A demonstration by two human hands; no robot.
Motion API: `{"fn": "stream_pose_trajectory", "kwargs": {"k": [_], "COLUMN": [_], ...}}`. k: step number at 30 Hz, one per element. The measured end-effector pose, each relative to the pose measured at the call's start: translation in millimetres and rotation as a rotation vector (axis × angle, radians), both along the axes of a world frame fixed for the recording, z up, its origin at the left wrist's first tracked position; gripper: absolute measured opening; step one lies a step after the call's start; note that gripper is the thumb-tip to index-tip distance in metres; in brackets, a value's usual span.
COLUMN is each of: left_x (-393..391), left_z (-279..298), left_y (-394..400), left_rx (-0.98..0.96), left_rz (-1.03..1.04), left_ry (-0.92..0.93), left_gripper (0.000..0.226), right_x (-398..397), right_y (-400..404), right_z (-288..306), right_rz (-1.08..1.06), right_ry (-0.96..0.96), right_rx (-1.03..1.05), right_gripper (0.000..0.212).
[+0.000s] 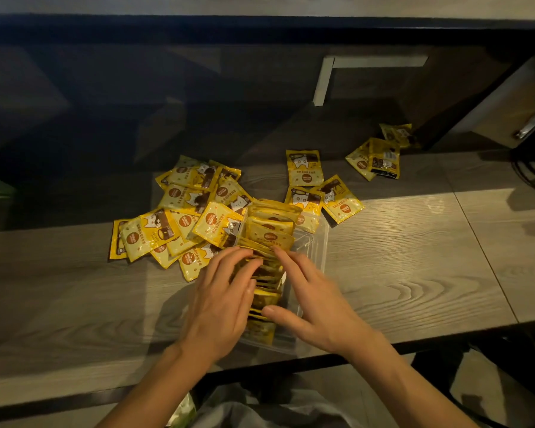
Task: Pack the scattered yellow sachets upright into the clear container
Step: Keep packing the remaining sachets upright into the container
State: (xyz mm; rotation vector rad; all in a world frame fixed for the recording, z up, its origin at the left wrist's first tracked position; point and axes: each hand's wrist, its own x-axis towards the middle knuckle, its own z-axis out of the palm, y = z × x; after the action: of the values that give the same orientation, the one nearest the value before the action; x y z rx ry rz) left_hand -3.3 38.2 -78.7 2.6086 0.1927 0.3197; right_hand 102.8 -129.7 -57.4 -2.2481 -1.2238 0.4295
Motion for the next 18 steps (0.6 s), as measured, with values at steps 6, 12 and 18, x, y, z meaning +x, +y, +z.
{"fn": "stream_pose_trajectory", "kwargs": {"k": [6, 12, 18], "left_x": [5.3, 12.4, 25.6], "left_z": [1.3, 8.4, 9.9], "left_y": [-0.1, 2.8, 9.9], "left_rx": [0.066, 0.068, -0.033], "left_rz": [-0.009, -0.023, 0.006], "left_ry": [0.087, 0.144, 0.118], "left_gripper": [0.057, 0.053, 0.058], "right_x": [1.5, 6.3, 15.5], "right_y": [0.9, 9.1, 16.2], "right_z": [-4.2, -1.6, 2.2], "right_rz": [-0.014, -0.116, -0.359], "right_ry": [-0.062, 0.053, 0.138], "right_rx": [-0.012, 0.035, 0.125], "right_gripper": [0.074, 0.073, 0.073]}}
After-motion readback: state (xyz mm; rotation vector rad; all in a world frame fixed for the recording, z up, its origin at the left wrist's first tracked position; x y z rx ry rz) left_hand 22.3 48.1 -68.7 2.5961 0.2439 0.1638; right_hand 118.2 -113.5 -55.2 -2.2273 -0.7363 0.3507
